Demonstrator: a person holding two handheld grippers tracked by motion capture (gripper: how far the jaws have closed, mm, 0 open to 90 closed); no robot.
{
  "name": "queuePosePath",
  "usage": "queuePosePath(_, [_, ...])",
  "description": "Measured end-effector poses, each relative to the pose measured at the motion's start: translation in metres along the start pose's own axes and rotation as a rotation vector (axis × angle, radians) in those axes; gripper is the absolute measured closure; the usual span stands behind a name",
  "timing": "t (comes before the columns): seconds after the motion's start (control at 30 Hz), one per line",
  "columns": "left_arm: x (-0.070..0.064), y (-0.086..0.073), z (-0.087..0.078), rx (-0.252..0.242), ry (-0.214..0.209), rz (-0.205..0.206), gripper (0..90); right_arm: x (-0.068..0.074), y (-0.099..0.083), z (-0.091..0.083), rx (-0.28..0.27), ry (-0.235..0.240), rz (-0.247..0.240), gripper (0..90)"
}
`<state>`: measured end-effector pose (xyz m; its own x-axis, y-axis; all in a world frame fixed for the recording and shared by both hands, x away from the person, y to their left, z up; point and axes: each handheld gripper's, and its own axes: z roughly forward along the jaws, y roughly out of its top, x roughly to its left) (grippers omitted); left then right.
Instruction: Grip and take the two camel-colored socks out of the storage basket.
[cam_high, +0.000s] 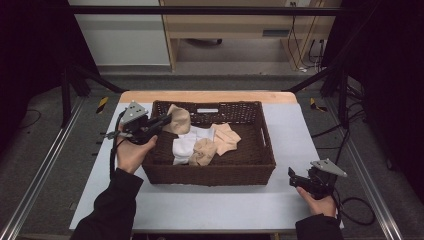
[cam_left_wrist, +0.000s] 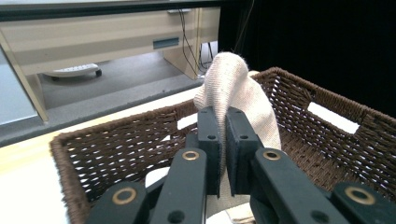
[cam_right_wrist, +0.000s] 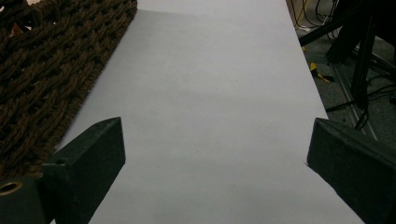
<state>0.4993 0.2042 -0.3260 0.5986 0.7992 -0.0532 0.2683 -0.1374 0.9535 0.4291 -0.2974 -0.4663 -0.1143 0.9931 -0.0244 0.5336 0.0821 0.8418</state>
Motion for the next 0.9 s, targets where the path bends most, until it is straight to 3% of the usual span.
queuePosePath(0.47, [0.02,-0.011,-0.051,-0.066,0.041,-0.022,84.9,0.001,0.0,-0.001,0.005,0.0,0.004,4.7])
queuePosePath(0.6, [0.029,-0.02,-0.076,-0.098,0.076,-0.038,85.0,0.0,0.0,-0.001,-0.004,0.0,0.006,4.7])
queuePosePath(0.9, [0.048,-0.038,-0.107,-0.1,0.145,-0.064,84.9,0.001,0.0,-0.002,-0.006,0.001,0.007,4.7])
